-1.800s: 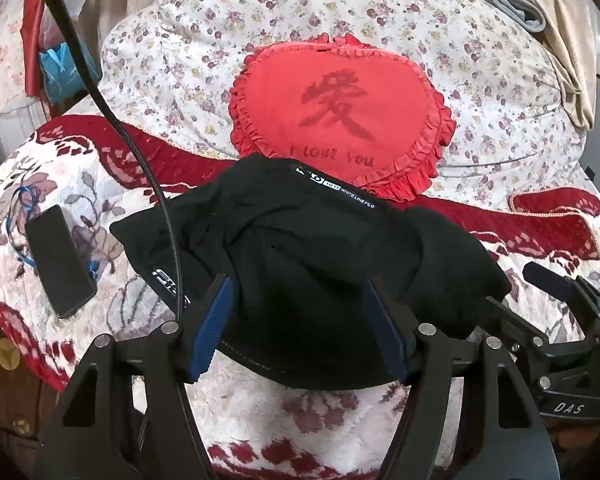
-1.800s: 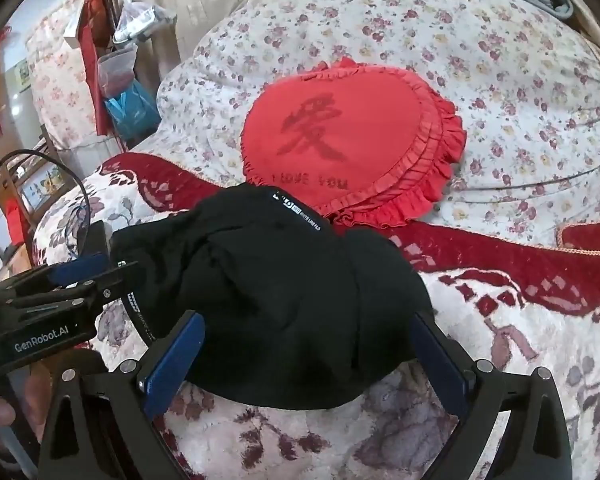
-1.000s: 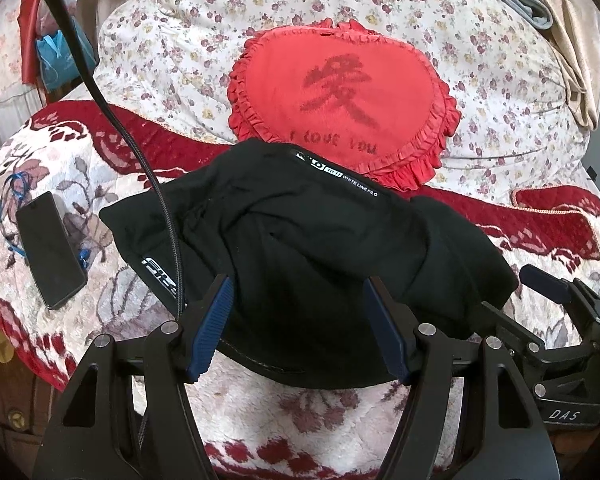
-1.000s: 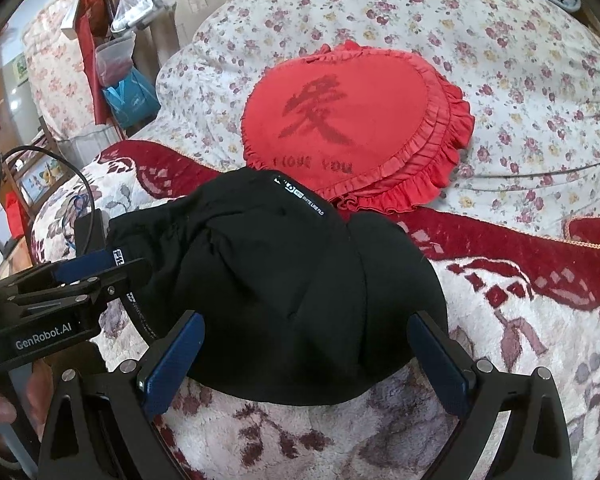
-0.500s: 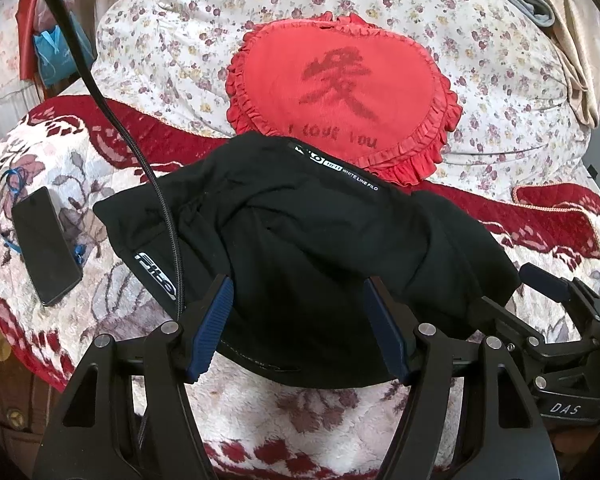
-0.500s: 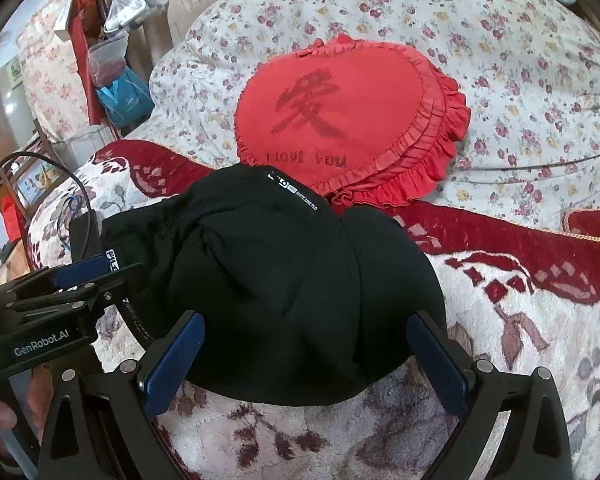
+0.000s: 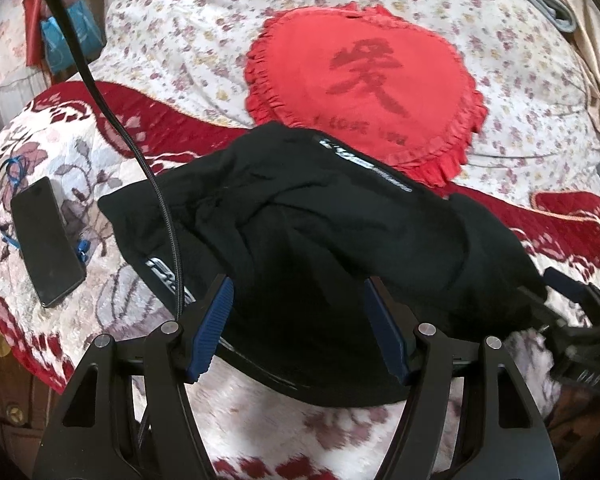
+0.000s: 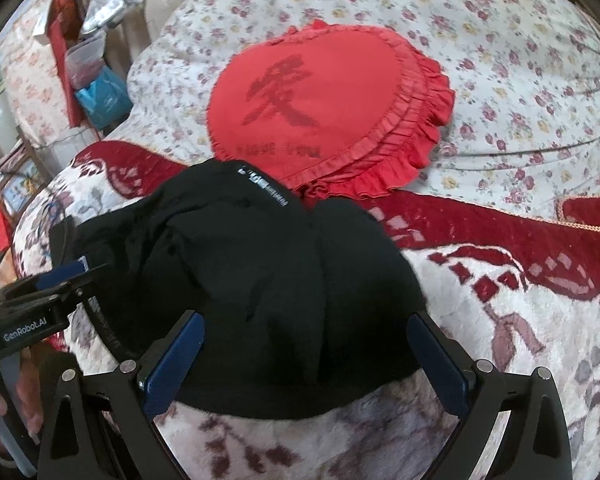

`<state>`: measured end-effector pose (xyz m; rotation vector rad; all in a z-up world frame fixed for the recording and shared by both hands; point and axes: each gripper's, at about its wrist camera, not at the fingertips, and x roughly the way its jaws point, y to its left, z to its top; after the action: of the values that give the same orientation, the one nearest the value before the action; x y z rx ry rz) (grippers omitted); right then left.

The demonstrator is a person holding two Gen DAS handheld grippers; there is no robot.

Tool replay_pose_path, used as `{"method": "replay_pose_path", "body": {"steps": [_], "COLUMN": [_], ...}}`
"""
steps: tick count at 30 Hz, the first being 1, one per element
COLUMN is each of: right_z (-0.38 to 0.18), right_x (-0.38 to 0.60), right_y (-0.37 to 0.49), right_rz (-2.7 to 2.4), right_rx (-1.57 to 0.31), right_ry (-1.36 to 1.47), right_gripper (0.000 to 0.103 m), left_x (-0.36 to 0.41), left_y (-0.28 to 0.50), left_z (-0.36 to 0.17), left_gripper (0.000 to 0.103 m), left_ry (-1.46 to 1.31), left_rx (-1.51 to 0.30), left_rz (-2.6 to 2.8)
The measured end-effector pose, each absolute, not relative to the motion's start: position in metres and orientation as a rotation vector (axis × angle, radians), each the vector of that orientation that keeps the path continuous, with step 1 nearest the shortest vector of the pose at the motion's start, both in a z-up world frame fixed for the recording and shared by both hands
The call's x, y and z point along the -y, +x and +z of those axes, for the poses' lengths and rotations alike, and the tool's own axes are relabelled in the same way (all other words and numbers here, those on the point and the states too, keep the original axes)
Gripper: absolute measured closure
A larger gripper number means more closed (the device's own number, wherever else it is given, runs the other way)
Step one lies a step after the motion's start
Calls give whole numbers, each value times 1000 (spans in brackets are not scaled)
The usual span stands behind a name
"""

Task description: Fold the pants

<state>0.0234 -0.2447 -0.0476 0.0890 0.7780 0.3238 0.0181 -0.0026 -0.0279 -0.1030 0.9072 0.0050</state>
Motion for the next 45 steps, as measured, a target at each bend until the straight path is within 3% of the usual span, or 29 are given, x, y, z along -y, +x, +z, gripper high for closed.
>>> {"method": "replay_pose_path", "body": {"steps": [6,12,14,16,17,19,20,30,37,41,44,45], "right_z": [-48,-52,-64,-77,-81,-85,-83,3,-6,-37,-44,-40], "right_x": [243,228,227,226,225,226,227,219,183,179,200,212], "right_y": [58,71,73,76,78,79,80,140,224,255,255,248], "right_rz": [308,343,363,375,377,384,395,266,109,130,165,176], "right_rx": [-786,-826,-868,-916,-919,-894,-886,-668,-563,-657,-747,-758], "right_ry": [71,14,17,10,-1,-5,1,-228,-446,-421,-313,-256], "right_gripper": [3,19,37,67,72,93,96,98,98,97,78,63], "left_x": [-25,-35,-37,-37,-37,-37,-37,-38,-37,-41,-50,-52], "left_y": [35,44,46,46,46,46,46,46,47,45,40,38], "left_z": [-46,-62,-67,-71,-73,-76,-76,-81,-84,-82,-72,-68], "left_gripper": [36,36,36,36,36,36,36,36,35,35,35,36], "left_ry": [-126,-121,-120,-118,-117,-116,-116,-119,-97,-118,-177,-186], "left_rx": [-943,-970,-980,-986,-989,-992,-992,-984,-978,-970,-953,-947], "left_rz": [74,101,106,109,111,111,110,110,109,96,71,71]}}
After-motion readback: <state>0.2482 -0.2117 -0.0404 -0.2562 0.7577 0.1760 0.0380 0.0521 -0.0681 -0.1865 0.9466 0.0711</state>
